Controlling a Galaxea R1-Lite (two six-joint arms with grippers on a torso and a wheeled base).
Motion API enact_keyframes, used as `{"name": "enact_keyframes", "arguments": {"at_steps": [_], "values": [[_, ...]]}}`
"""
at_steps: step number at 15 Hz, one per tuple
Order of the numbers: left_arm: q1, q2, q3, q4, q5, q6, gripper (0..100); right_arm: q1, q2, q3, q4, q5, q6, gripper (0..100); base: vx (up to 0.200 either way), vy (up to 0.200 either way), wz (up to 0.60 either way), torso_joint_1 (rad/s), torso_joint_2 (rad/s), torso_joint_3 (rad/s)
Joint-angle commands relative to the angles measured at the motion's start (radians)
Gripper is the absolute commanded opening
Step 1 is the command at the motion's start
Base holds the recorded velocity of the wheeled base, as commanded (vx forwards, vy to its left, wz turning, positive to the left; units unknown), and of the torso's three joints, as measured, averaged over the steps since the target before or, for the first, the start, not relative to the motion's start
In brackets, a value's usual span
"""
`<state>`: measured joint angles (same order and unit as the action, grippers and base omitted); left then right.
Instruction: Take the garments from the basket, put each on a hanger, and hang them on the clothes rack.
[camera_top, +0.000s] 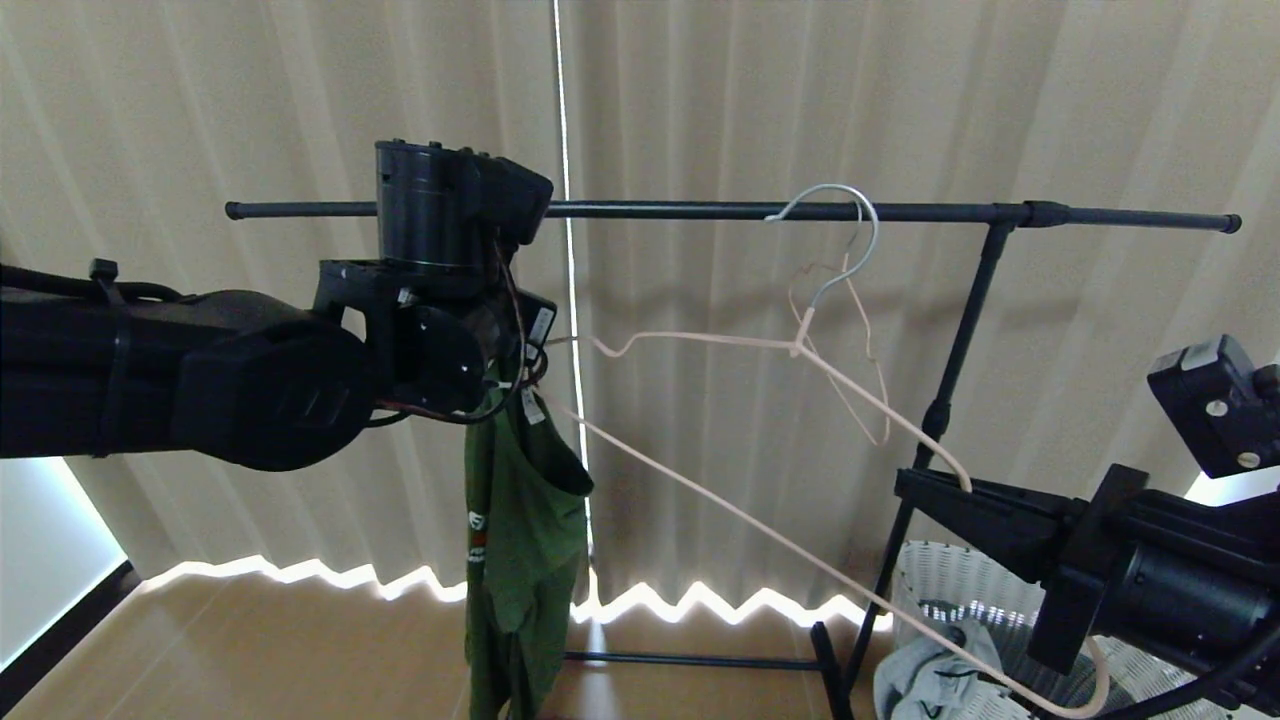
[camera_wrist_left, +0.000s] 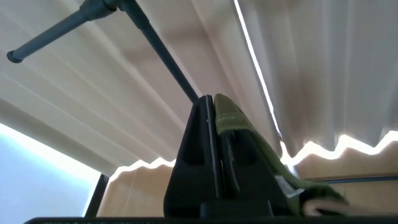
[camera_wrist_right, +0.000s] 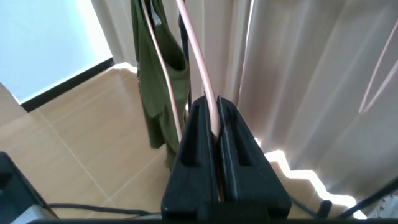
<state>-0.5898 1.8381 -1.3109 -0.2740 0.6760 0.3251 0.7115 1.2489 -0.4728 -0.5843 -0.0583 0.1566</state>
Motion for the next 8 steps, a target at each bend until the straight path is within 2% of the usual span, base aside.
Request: {"name": "enact_keyframes", "arguments": {"at_steps": [1, 6, 8], "values": [[-0.024, -0.042, 0.024, -0.001, 0.001, 0.0, 0, 0.0, 0.026, -0.01, -0.025, 0.002, -0.002, 0, 0.0, 0.0, 0.0, 0.0, 0.0, 0.0], [-0.028, -0.043, 0.027, -0.004, -0.001, -0.003, 0, 0.0, 0.075, -0.017, -0.083, 0.002, -0.005, 0, 0.0, 0.0, 0.0, 0.0, 0.0, 0.0], [-0.03, -0.045, 0.032, -0.002, 0.001, -0.032, 0, 0.0, 0.095, -0.032, -0.085, 0.0, -0.005, 0, 0.0, 0.0, 0.0, 0.0, 0.0, 0.0]]}}
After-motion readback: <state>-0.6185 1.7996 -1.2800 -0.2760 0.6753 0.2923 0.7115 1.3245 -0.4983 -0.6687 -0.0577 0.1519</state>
